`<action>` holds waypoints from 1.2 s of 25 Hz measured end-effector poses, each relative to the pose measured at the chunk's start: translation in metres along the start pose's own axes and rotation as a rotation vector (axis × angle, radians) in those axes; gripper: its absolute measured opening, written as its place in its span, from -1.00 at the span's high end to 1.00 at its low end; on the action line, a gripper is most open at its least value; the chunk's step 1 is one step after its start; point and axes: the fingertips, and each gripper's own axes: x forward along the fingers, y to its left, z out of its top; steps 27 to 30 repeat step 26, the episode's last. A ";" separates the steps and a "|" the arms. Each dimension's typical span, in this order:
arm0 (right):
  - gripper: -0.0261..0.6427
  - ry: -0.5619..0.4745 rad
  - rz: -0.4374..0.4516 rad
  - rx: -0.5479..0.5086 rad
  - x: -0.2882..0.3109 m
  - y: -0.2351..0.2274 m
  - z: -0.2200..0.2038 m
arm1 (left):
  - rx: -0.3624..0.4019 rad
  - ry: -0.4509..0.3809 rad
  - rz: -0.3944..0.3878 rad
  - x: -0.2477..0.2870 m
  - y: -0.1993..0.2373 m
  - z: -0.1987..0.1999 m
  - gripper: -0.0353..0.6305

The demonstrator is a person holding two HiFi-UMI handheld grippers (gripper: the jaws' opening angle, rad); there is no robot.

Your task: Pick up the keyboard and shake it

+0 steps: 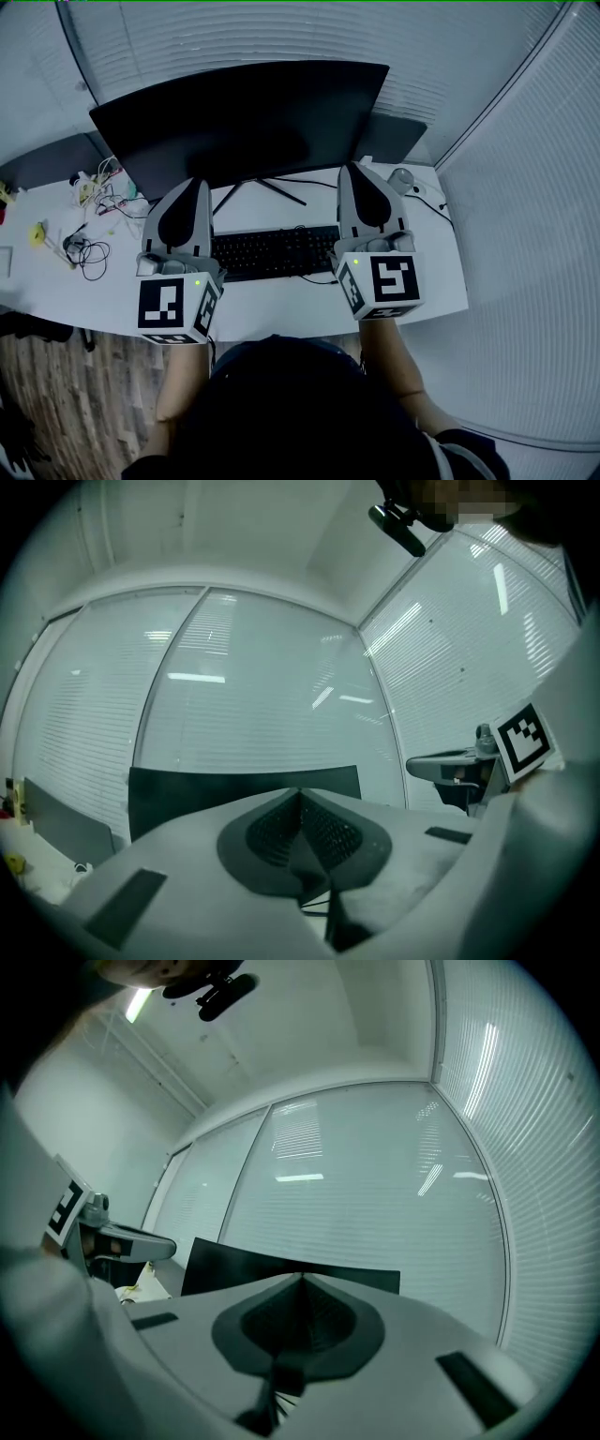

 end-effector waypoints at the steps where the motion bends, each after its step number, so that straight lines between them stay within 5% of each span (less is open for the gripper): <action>1: 0.84 0.000 0.006 0.001 -0.001 0.001 0.001 | -0.003 -0.002 0.002 -0.001 -0.001 0.001 0.82; 30: 0.84 -0.025 0.122 0.012 -0.005 -0.008 -0.012 | -0.029 -0.013 0.076 -0.004 -0.025 -0.006 0.82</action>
